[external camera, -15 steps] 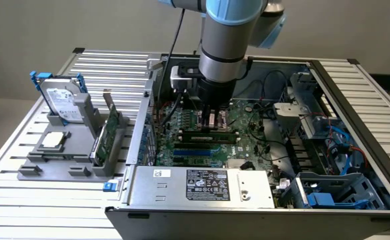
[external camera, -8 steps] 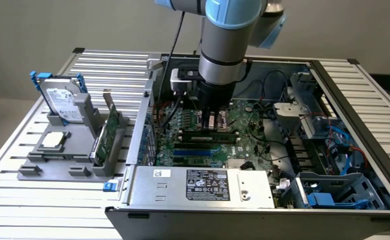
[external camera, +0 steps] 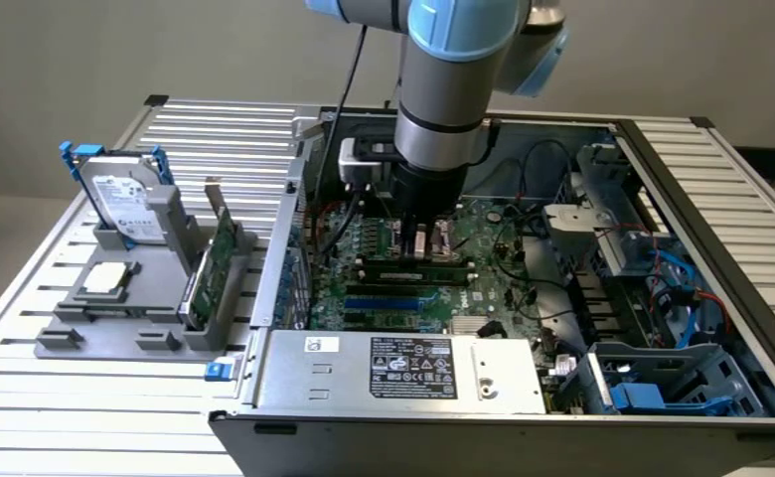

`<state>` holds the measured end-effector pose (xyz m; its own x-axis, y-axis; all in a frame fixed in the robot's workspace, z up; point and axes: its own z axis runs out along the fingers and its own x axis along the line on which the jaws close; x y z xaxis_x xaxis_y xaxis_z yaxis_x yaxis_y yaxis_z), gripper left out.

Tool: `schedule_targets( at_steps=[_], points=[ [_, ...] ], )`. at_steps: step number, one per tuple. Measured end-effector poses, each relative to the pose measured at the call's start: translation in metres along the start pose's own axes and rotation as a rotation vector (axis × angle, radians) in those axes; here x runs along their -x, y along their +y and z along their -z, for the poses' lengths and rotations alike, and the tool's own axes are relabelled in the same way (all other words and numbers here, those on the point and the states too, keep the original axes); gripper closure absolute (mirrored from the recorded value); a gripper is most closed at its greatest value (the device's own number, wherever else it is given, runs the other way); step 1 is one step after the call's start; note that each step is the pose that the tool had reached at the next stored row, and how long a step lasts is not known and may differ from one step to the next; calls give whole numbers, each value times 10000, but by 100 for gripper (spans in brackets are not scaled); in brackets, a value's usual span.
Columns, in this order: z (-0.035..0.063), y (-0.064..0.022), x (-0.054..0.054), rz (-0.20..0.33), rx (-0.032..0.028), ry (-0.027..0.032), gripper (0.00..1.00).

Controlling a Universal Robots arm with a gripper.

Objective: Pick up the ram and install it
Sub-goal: 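Press down the ram until it locks into place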

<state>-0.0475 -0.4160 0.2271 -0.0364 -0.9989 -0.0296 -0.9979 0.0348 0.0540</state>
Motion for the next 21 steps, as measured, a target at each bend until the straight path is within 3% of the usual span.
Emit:
schedule_targets(
  at_steps=[4, 7, 12, 21],
  points=[
    [131, 6, 1, -2, 48, 13, 89],
    [140, -23, 1, -2, 55, 14, 89],
    [169, -171, 3, -4, 120, 16, 89],
    [171, -176, 1, -4, 122, 16, 89]
  ],
)
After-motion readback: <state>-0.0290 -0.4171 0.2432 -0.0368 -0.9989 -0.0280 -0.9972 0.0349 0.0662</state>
